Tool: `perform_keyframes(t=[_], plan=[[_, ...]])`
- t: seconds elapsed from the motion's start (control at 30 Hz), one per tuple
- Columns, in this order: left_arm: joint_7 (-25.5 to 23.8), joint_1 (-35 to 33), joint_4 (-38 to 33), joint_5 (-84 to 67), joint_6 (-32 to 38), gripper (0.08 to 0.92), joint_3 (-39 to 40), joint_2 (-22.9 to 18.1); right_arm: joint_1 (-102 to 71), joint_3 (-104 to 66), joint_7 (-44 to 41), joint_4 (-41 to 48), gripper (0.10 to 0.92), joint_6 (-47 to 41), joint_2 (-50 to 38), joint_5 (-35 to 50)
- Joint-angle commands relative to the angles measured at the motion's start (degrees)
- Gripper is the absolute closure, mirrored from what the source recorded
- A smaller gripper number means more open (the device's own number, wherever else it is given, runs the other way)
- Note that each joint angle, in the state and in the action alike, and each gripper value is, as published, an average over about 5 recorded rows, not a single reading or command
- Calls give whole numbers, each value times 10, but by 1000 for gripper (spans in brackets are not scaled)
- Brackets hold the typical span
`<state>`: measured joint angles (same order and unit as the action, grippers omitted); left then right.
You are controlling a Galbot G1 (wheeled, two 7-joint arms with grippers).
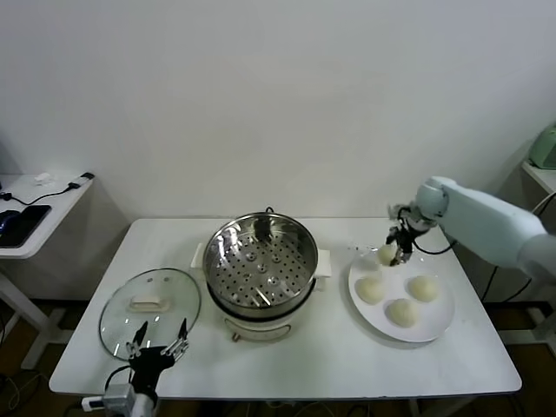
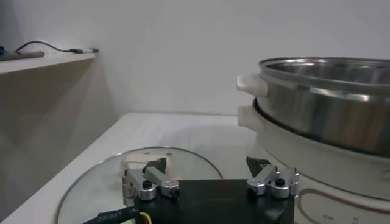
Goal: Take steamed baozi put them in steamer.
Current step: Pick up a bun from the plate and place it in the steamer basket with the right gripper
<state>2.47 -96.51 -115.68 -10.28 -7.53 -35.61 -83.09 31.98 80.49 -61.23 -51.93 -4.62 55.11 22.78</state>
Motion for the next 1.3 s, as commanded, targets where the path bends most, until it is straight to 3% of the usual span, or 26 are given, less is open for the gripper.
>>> perform_keyframes(t=[0.03, 0.2, 0.4, 0.57, 0.87, 1.3], plan=[[0, -3, -9, 1, 1, 177, 1, 2, 247, 115, -45, -127, 364, 103, 64, 107], [1, -2, -12, 1, 0, 177, 3, 0, 261, 114, -51, -191, 364, 191, 145, 87], [1, -5, -17, 2, 1, 177, 2, -1, 185, 98, -12, -202, 364, 333, 211, -40], [1, -6, -15, 2, 3, 177, 3, 1, 103, 65, 3, -127, 364, 415, 248, -142], [1, -2, -15, 3, 5, 177, 8, 1, -24, 7, 28, 76, 364, 497, 316, -251], [2, 5, -9, 2, 9, 177, 11, 2, -68, -13, 61, 208, 364, 524, 367, -286]])
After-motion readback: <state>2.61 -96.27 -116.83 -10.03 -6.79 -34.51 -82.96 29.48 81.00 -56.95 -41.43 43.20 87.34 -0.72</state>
